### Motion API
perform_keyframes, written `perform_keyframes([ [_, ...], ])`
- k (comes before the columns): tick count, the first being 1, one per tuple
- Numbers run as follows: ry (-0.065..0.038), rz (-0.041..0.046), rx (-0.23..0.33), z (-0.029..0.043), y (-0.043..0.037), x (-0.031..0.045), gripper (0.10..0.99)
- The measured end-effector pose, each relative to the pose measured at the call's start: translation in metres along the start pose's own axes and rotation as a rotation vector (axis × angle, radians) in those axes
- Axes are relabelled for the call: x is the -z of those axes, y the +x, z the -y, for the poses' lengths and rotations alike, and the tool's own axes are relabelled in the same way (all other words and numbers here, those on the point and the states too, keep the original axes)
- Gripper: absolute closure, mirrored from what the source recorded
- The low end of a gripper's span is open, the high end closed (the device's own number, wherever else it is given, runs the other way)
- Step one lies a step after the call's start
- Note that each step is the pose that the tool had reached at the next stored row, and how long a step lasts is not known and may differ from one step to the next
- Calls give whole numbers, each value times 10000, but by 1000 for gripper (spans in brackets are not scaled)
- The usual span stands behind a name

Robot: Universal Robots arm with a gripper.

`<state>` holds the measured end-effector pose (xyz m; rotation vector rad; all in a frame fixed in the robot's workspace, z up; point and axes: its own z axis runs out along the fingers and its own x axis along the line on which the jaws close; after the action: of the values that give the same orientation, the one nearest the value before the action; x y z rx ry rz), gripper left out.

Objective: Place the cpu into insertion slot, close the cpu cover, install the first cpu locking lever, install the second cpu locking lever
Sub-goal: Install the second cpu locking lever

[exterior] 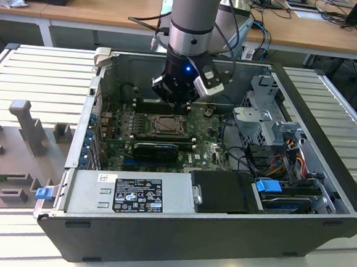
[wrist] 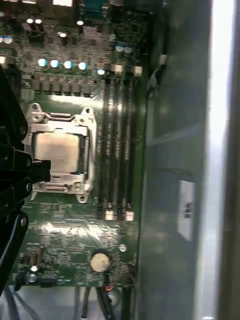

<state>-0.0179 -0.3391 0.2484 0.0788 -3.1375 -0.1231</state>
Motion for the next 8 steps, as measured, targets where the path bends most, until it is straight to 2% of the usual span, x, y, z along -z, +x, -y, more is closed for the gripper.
perform_keyframes([
  [2,-2,-15,3,91,4,-26,980],
  [4,-3,-99,117,128,7,-84,980],
  [6,-16,-120,164,162,19,-104,980],
  [7,-48,-117,170,190,38,-112,980],
  [8,-137,-113,172,232,67,-115,980],
])
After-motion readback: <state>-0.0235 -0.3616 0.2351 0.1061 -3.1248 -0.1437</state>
